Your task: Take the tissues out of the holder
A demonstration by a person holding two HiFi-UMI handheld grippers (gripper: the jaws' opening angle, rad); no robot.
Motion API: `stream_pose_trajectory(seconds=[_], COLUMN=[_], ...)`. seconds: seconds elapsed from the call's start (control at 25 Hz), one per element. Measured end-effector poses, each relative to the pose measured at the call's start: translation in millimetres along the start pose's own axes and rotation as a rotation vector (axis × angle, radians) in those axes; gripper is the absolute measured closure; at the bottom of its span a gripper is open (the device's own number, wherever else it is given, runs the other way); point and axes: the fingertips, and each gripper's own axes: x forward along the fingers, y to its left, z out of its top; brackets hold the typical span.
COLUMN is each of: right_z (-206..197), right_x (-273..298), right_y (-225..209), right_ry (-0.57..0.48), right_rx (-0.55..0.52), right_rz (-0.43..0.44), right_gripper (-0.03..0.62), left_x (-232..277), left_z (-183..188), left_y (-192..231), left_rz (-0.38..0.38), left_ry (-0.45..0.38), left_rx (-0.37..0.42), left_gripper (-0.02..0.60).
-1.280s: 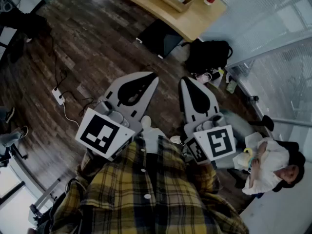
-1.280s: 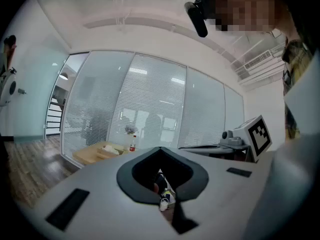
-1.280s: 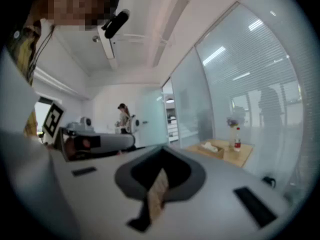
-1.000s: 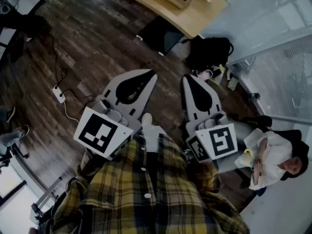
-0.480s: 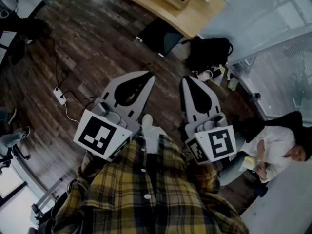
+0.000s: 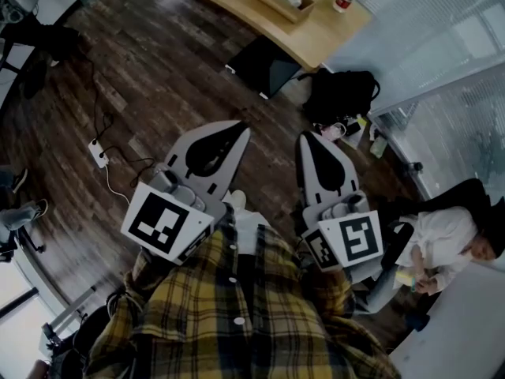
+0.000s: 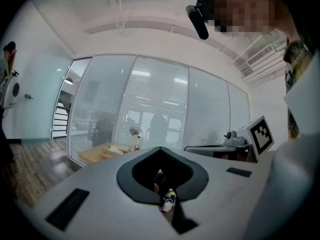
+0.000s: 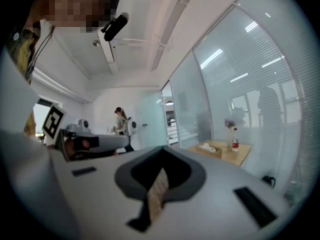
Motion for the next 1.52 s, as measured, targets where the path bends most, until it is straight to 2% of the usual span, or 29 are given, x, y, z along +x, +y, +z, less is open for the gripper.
stream_pose_trajectory(seconds=[0.4,1.0,1.24,1.52], right_z=[-2,25,25,17], right_x=[44,212,261,296], right_y=[0,-11,-12,-22], right_ry=[0.020,0.028,0.035,0.069], right_rx=[-0.001,0.006,0.010,0.035], right_rz=[0.019,-0.014,-0.054,-0.087], right_gripper=[0.582,0.582,0.582,0.582], left_x=[10,65,77,96], left_z=[8,41,42,33], left_y=[47,209,258,290], left_rz=[0.036,0.031,0.000,-0.023], left_ry=[-0.021,0.006,0.023,0.071], left_rx=[-0.006,-0.011,-0.017,-0.048], left_gripper=[0.572,0.572,0.572,0.572])
